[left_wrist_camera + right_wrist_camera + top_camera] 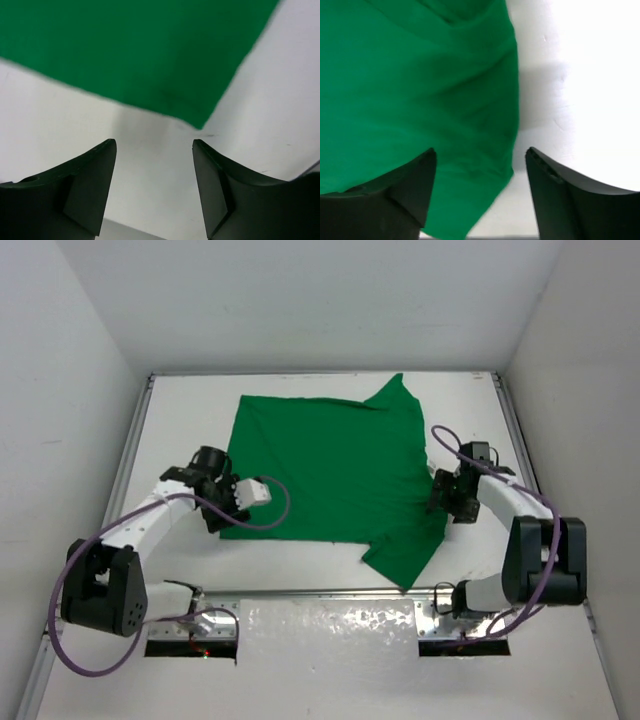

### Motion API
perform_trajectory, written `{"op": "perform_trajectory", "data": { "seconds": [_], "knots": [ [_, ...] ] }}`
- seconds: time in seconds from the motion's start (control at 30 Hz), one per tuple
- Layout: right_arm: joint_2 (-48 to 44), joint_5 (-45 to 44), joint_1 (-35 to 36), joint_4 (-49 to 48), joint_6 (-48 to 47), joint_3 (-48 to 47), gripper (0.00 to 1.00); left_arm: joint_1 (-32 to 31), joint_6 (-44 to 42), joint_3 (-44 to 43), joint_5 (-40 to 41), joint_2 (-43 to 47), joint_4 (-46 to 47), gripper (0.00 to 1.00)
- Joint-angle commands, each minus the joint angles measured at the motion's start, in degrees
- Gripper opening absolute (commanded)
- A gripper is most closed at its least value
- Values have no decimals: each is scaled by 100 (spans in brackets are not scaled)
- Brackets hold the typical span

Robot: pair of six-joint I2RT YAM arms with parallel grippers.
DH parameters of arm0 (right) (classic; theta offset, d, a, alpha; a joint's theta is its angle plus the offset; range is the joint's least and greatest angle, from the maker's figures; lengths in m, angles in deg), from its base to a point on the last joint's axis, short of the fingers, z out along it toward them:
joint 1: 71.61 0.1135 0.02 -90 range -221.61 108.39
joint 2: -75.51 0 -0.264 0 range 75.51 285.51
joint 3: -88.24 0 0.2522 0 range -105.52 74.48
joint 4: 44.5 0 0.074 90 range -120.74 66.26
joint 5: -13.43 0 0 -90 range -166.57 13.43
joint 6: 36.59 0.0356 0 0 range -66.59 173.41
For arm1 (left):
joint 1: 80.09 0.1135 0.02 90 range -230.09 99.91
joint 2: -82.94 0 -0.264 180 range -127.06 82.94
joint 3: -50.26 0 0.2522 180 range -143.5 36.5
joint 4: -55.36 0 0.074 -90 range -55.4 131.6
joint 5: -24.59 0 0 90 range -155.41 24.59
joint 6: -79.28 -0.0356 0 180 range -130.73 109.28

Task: Fold and stack the t-shirts
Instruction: Flatten out the tshirt

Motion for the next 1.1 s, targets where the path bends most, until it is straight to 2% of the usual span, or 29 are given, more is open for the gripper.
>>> {"op": "perform_trajectory", "data": {
  "seconds": [0.0, 0.13, 0.2, 0.23, 0.4, 0.6, 0.8, 0.83, 0.87, 0.9, 0.93, 0.97, 1.0, 1.03, 1.07],
  "knots": [
    [-565, -170, 12, 561, -160, 45, 73, -444, -583, 192, -193, 31, 43, 61],
    [-1296, -145, 64, 965, 138, 229, 74, -471, -977, 665, 138, -4, 279, 63],
    [-1516, -293, 476, 1071, 427, 430, 72, -463, -1144, 1007, 393, -13, 595, 63],
    [-1648, -425, 974, 1124, 551, 527, 72, -471, -1163, 1062, 403, -39, 866, 64],
    [-2052, -312, 1663, 844, 1658, 1397, 70, -480, -970, 1080, 237, -215, 1475, 65],
    [-2256, -365, 1778, 756, 1993, 1917, 69, -524, -794, 1308, 254, -224, 2055, 65],
    [-1975, -162, 2077, 26, 2371, 2093, 66, -656, -820, 1528, 289, -329, 2424, 64],
    [-1948, -171, 2173, -96, 2415, 2145, 63, -656, -777, 1528, 289, -347, 2442, 61],
    [-1913, -162, 2209, -193, 2511, 2189, 61, -656, -759, 1528, 289, -408, 2494, 49],
    [-1887, -153, 2227, -394, 2547, 2242, 58, -656, -732, 1519, 289, -434, 2512, 42],
    [-1843, -162, 2236, -483, 2573, 2329, 48, -656, -689, 1511, 289, -461, 2512, 36],
    [-1756, -188, 2236, -658, 2634, 2365, 43, -656, -671, 1493, 281, -505, 2512, 24],
    [-1711, -189, 2227, -756, 2670, 2391, 37, -656, -627, 1484, 281, -522, 2504, 17],
    [-1676, -180, 2236, -835, 2749, 2435, 24, -656, -531, 1449, 289, -540, 2530, 8],
    [-1632, -136, 2236, -966, 2784, 2453, 17, -656, -487, 1449, 289, -532, 2556, 0]
  ]
}}
